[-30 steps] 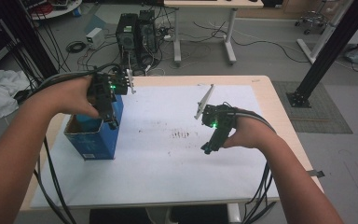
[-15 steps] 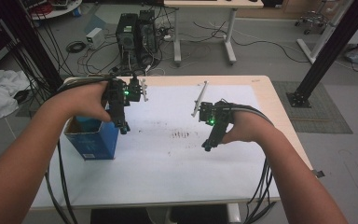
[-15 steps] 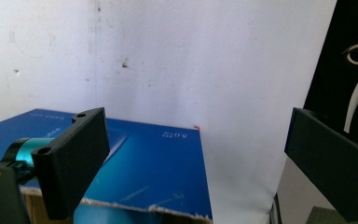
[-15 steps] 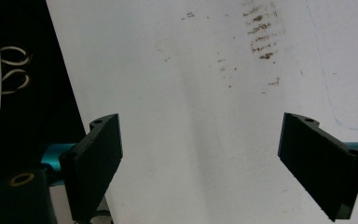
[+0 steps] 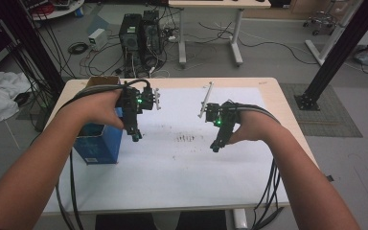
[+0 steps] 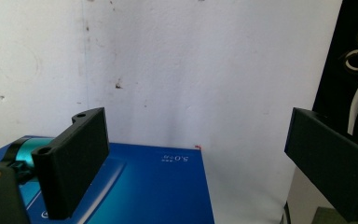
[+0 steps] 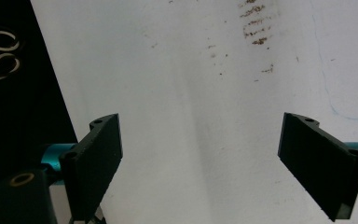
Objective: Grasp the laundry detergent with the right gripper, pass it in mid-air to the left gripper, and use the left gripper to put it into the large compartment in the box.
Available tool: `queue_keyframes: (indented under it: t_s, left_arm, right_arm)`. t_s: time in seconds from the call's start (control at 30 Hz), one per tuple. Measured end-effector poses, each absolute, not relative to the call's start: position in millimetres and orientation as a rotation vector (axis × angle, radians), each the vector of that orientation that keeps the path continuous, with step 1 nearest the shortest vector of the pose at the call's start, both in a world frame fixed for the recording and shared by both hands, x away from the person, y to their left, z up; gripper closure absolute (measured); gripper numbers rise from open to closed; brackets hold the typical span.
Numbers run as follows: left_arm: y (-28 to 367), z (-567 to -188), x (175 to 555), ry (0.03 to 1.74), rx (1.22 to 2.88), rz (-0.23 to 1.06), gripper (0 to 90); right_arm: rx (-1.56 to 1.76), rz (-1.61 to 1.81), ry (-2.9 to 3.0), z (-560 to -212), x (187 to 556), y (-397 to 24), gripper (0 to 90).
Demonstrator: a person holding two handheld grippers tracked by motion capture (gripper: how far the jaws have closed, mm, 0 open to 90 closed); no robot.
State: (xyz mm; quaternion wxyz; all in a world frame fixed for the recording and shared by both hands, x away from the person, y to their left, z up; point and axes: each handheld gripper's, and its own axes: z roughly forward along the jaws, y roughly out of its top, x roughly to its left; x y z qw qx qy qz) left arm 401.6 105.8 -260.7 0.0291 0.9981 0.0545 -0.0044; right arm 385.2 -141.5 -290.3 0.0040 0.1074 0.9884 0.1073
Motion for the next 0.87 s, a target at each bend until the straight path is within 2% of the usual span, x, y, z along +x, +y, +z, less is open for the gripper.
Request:
queue_keyframes:
  t_s: [0.87]
  left_arm:
    - [99.1, -262.7, 396.4, 0.144, 3.06, -0.024, 6.4]
  right_arm:
    - [0.365, 0.327, 3.09, -289.9, 381.4, -141.2, 13.0]
